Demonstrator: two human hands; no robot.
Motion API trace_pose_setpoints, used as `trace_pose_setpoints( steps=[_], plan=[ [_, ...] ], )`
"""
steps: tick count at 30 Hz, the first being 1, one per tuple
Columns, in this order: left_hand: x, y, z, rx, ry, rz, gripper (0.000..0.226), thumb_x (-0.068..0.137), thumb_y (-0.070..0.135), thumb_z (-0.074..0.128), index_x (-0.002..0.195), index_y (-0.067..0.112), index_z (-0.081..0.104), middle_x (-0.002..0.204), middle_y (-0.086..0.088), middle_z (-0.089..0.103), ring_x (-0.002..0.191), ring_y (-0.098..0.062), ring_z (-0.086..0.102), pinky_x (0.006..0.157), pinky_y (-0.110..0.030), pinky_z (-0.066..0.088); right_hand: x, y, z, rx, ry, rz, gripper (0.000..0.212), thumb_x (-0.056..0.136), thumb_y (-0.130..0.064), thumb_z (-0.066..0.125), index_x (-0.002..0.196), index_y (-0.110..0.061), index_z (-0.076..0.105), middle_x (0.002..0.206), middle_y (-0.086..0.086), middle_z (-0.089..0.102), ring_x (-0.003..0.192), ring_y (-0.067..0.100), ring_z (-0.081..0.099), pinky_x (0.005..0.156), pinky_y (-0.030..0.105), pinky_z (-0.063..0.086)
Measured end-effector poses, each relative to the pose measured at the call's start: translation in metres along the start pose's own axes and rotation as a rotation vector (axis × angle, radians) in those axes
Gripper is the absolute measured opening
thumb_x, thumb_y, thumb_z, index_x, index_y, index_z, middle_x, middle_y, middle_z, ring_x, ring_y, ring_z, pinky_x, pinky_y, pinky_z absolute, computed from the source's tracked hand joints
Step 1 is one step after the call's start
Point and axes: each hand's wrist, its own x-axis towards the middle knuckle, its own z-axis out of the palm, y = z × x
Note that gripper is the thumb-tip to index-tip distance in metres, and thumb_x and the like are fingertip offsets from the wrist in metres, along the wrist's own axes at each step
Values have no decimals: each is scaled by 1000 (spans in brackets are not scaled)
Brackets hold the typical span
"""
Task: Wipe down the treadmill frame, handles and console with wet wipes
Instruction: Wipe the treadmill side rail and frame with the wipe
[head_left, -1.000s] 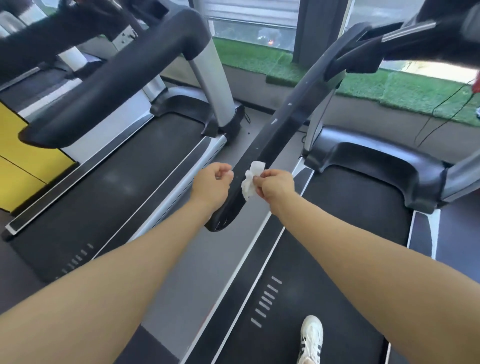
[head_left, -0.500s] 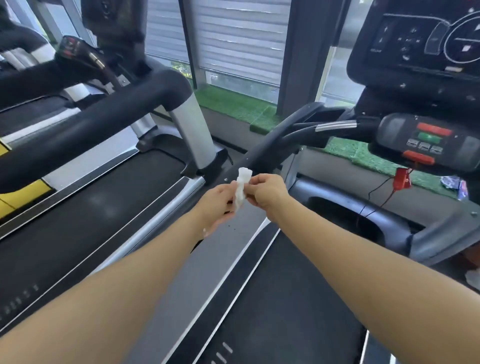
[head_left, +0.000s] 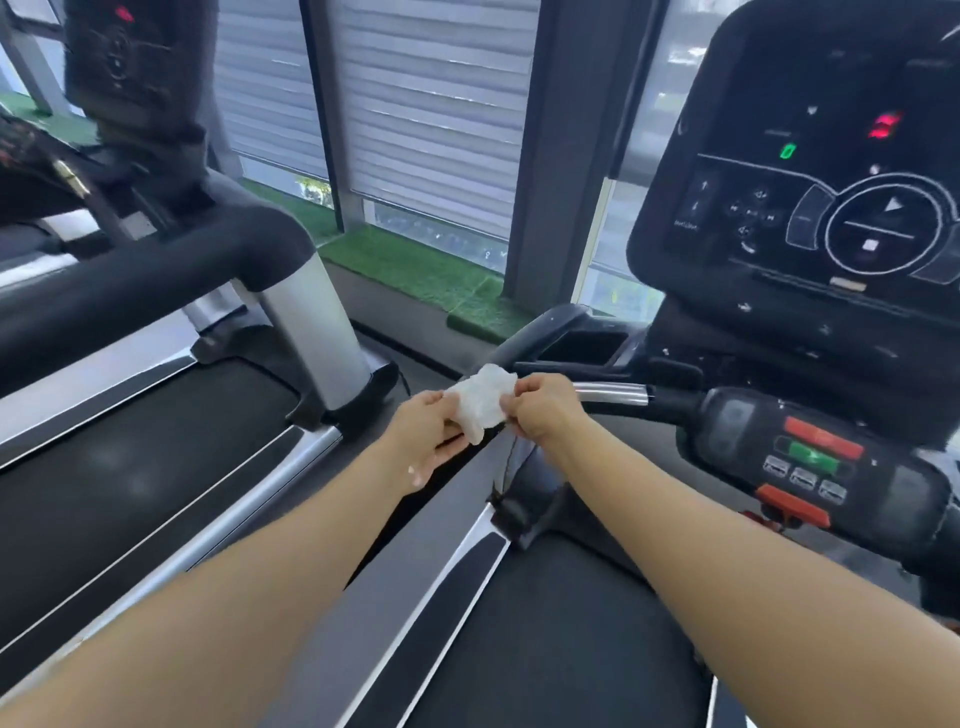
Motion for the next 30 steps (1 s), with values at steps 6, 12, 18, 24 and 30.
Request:
trace_pose_setpoints(
  steps=[6, 12, 18, 24, 30],
  plan=[
    [54, 26, 46, 24, -136, -39, 26, 94, 27, 55, 116, 14, 61, 101, 3, 71, 95, -9, 65, 78, -24, 48, 66, -11, -29, 137, -96, -8, 10, 88, 3, 55, 90, -4, 62, 84, 10, 59, 83, 22, 54, 84, 38, 51],
    [88, 37, 87, -61, -70, 27, 12, 95, 8, 49, 93, 14, 59, 77, 3, 67, 78, -9, 62, 77, -22, 48, 126, -19, -58, 306, -185, 53, 25, 91, 7, 48, 77, -11, 57, 98, 20, 60, 90, 27, 55, 89, 40, 50],
    [117, 43, 115, -166, -10, 62, 18, 96, 9, 46, 96, 14, 63, 83, 2, 72, 82, -10, 66, 77, -22, 49, 167, -29, -78, 298, -147, 80, 15, 92, 2, 46, 92, -12, 49, 93, 10, 53, 85, 24, 52, 81, 36, 48],
    [160, 46, 113, -206, 68, 115, 17, 100, 8, 42, 109, 9, 56, 99, -6, 67, 83, -13, 67, 67, -21, 55, 194, -30, -84, 137, -285, -16, 18, 95, -24, 55, 95, -9, 66, 85, 4, 60, 75, 14, 51, 67, 25, 44],
    [215, 56, 104, -80, -5, 145, 23, 96, 7, 49, 116, -1, 55, 103, -13, 67, 79, -14, 69, 68, -23, 56, 223, -37, -76, 136, -349, 13, 23, 94, -4, 54, 71, -8, 55, 73, 6, 54, 64, 12, 50, 53, 16, 44]
  ],
)
